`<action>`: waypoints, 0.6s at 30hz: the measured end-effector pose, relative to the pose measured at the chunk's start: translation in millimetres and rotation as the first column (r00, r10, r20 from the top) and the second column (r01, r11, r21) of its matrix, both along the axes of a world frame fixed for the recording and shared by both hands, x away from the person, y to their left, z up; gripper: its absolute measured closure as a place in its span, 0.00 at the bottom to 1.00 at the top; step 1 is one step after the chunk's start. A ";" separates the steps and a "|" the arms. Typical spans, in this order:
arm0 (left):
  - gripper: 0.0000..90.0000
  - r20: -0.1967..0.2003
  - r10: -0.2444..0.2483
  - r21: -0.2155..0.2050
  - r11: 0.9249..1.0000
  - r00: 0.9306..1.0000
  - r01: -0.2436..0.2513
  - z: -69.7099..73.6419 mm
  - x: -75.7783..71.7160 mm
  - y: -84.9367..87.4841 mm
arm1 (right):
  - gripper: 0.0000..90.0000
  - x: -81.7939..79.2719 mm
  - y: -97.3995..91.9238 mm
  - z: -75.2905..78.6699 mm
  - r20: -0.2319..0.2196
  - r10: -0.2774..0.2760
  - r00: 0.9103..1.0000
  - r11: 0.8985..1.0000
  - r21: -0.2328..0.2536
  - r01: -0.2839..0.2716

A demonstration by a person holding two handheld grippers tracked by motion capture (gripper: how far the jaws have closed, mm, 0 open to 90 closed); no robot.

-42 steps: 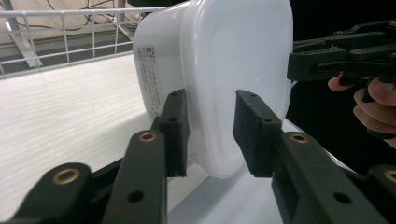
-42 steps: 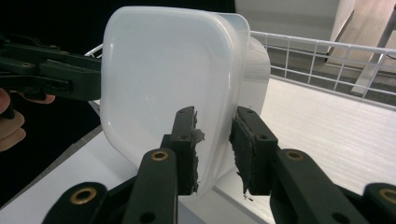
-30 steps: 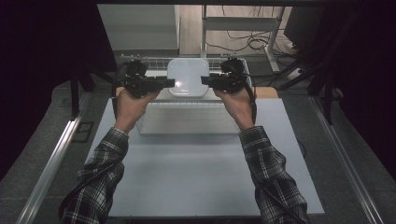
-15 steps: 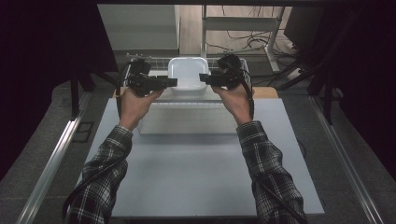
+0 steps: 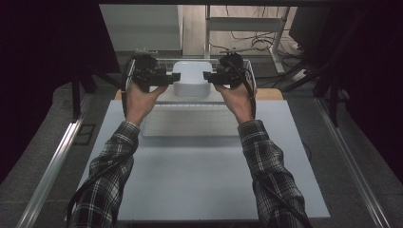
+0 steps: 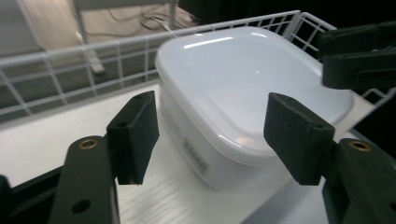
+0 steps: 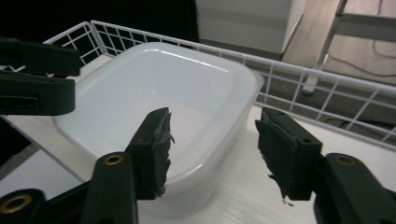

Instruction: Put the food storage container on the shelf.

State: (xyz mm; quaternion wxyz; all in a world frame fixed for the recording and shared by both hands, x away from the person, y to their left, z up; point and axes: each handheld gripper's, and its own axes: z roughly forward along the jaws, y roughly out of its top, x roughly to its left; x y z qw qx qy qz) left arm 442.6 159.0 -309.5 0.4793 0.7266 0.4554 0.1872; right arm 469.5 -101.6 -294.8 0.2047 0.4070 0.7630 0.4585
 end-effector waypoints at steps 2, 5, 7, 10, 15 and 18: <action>0.35 0.003 -0.027 -0.020 0.999 1.000 0.027 0.8 -2.6 0.7 | 0.41 -1.3 -2.2 1.9 0.014 0.011 1.000 1.000 0.009 -0.011; 0.29 0.000 -0.068 -0.044 0.997 0.998 0.068 0.5 -5.8 2.8 | 0.30 -3.7 -6.7 3.2 0.017 0.047 0.999 0.998 0.040 -0.047; 0.24 -0.009 -0.098 -0.062 0.993 0.995 0.098 -1.2 -7.7 4.0 | 0.21 -6.0 -7.9 2.0 0.016 0.073 0.997 0.996 0.042 -0.074; 0.19 -0.015 -0.139 -0.077 0.988 0.990 0.137 -5.1 -12.4 5.7 | 0.11 -11.5 -7.8 -1.9 0.012 0.099 0.995 0.995 0.024 -0.100; 0.10 -0.008 -0.178 -0.087 0.980 0.984 0.177 -12.5 -21.8 7.5 | 0.04 -21.9 -9.6 -10.8 0.016 0.132 0.991 0.991 0.007 -0.132; 0.09 0.007 -0.194 -0.068 0.979 0.981 0.194 -16.7 -27.7 7.3 | 0.02 -26.7 -11.9 -15.2 0.021 0.149 0.989 0.989 0.005 -0.149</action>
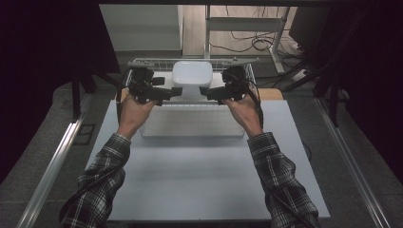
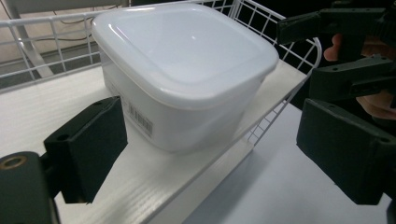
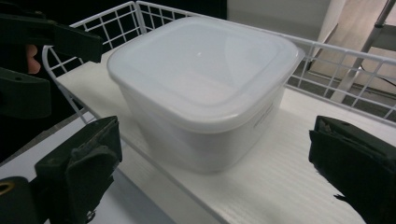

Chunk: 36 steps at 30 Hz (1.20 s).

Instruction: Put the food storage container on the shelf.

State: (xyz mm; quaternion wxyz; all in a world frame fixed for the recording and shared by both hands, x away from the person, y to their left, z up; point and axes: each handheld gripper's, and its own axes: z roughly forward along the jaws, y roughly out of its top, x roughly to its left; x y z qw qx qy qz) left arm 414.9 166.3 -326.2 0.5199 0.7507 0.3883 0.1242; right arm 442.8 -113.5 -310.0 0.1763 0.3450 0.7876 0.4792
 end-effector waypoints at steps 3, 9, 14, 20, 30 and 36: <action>0.07 0.029 -0.015 0.016 1.000 0.999 0.014 -4.4 -6.1 -1.2 | 0.02 -4.9 -2.5 -4.6 0.002 0.012 1.000 1.000 -0.011 -0.012; 0.05 0.044 -0.033 0.056 0.998 0.999 0.030 -15.1 -15.1 -4.2 | 0.02 -12.3 -5.8 -12.9 0.005 0.025 1.000 0.999 -0.025 -0.025; 0.05 0.046 -0.038 0.060 0.998 0.998 0.035 -19.3 -21.1 -1.6 | 0.02 -18.4 -8.2 -19.2 0.003 0.035 0.999 0.999 -0.036 -0.035; 0.04 0.068 -0.056 0.047 0.998 0.996 0.052 -24.3 -36.0 0.2 | 0.02 -26.6 -11.5 -22.6 0.007 0.050 0.999 0.998 -0.040 -0.050; 0.04 0.064 -0.081 0.053 0.996 0.995 0.077 -36.9 -54.7 -2.4 | 0.02 -41.9 -10.5 -29.7 0.011 0.081 0.997 0.996 -0.049 -0.080; 0.04 0.051 -0.085 0.047 0.995 0.995 0.083 -47.3 -62.0 -0.7 | 0.02 -49.3 -9.9 -34.3 0.012 0.095 0.995 0.994 -0.058 -0.094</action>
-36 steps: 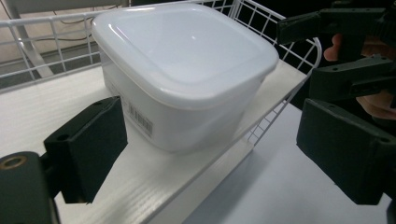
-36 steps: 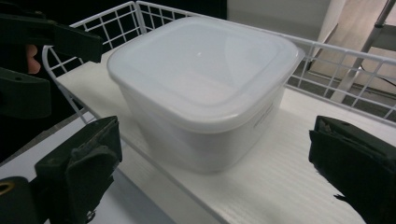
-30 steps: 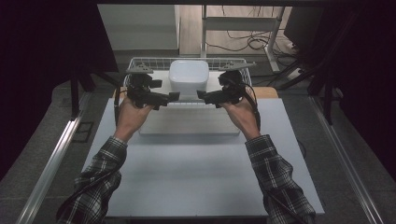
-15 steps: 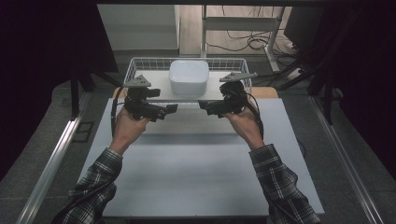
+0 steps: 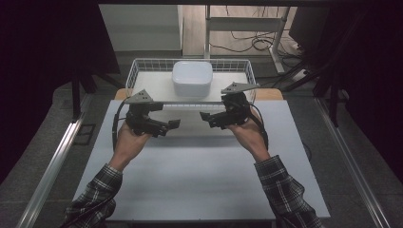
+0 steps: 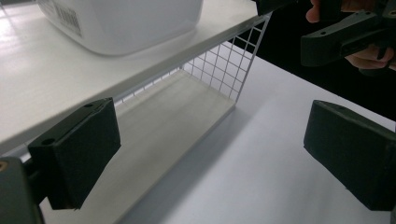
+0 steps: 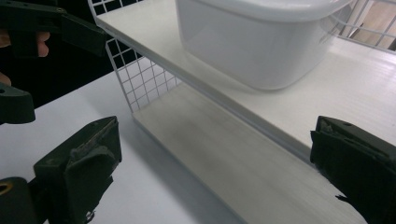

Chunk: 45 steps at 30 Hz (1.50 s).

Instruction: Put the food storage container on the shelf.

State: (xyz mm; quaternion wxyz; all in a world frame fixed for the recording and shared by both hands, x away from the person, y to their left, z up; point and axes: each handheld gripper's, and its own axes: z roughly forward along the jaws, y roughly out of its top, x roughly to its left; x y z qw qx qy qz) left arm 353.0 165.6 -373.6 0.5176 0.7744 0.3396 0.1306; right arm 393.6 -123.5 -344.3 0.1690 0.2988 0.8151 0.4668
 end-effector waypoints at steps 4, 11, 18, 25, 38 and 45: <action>0.04 -0.004 -0.004 0.000 1.000 1.000 0.004 -5.8 -4.9 -0.6 | 0.02 -4.7 -1.1 -3.5 -0.001 0.006 1.000 1.000 -0.006 -0.006; 0.04 -0.005 -0.014 0.003 1.000 1.000 0.014 -13.0 -12.6 -4.6 | 0.02 -12.9 -2.7 -8.8 0.004 0.019 1.000 1.000 -0.009 -0.018; 0.03 -0.021 -0.026 0.008 1.000 0.999 0.026 -24.1 -19.9 -8.3 | 0.02 -22.0 -4.6 -16.8 0.005 0.036 0.999 0.999 -0.010 -0.036; 0.03 -0.027 -0.025 0.012 1.000 0.999 0.025 -33.9 -26.3 -9.7 | 0.02 -28.9 -7.0 -25.0 0.002 0.047 0.999 0.999 -0.015 -0.047; 0.02 -0.051 -0.015 0.021 1.000 0.999 0.016 -57.8 -36.7 -9.5 | 0.01 -39.6 -11.6 -50.6 -0.002 0.066 0.998 0.997 -0.046 -0.066; 0.02 -0.046 -0.003 0.041 0.999 0.999 0.004 -70.2 -47.8 -9.0 | 0.00 -45.2 -17.6 -61.8 -0.002 0.061 0.998 0.998 -0.036 -0.061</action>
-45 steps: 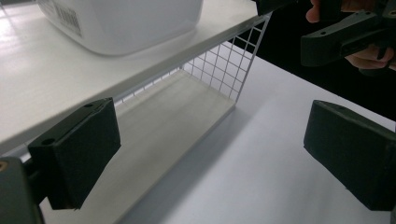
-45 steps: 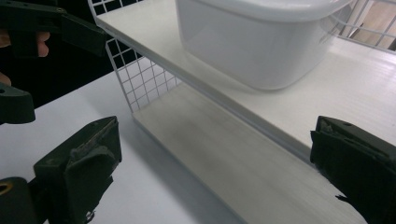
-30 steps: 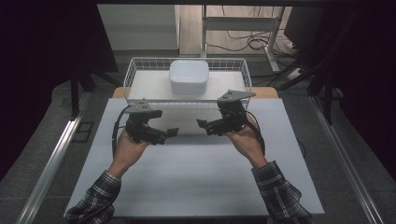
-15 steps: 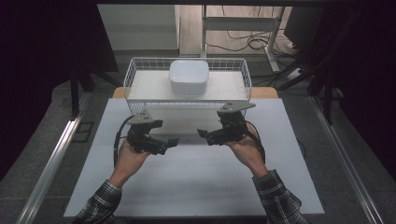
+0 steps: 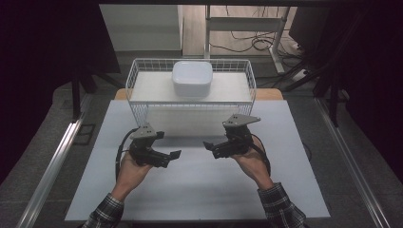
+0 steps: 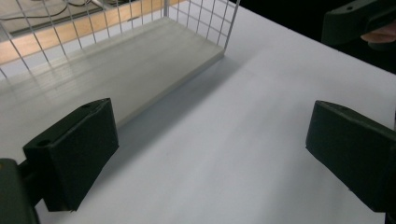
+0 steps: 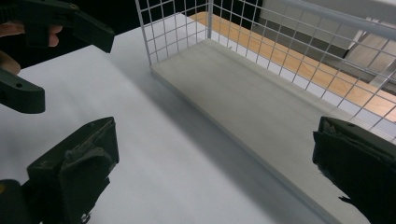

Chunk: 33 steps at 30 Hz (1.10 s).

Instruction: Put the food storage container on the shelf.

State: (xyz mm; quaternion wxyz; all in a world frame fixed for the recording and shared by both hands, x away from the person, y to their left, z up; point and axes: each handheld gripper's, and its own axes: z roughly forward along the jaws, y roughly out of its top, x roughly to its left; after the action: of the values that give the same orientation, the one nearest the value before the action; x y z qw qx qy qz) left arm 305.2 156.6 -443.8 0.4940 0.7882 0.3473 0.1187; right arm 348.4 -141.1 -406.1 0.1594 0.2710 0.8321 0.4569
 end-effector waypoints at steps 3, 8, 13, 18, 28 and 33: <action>0.02 -0.007 0.008 0.024 1.000 1.000 -0.007 -7.4 -4.0 -1.0 | 0.00 -3.8 -1.7 -5.3 0.005 0.000 1.000 1.000 -0.025 0.000; 0.02 -0.011 0.010 0.029 1.000 1.000 -0.010 -12.0 -9.2 -1.4 | 0.00 -10.2 -5.1 -9.9 0.006 0.001 1.000 1.000 -0.025 0.000; 0.03 -0.006 0.019 0.042 0.999 1.000 -0.018 -16.8 -19.7 0.3 | 0.00 -17.7 -15.5 -15.3 -0.002 -0.007 1.000 1.000 -0.014 0.007; 0.03 -0.007 0.030 0.053 0.998 1.000 -0.029 -22.3 -28.5 4.2 | 0.00 -23.7 -23.5 -18.4 0.002 -0.018 1.000 1.000 -0.009 0.018; 0.03 -0.016 0.070 0.060 0.996 0.997 -0.068 -37.3 -47.7 19.7 | 0.00 -37.5 -40.4 -35.3 -0.003 -0.059 0.998 0.998 -0.037 0.059; 0.03 -0.031 0.094 0.057 0.994 0.995 -0.092 -46.9 -55.5 27.8 | 0.00 -43.7 -49.1 -42.3 -0.005 -0.076 0.997 0.996 -0.039 0.076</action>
State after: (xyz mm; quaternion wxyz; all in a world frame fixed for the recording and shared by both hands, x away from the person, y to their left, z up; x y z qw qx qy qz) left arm 249.7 184.4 -490.7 0.4599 0.7865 0.3885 0.1378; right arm 304.6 -190.1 -448.4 0.1794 0.3009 0.8303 0.4334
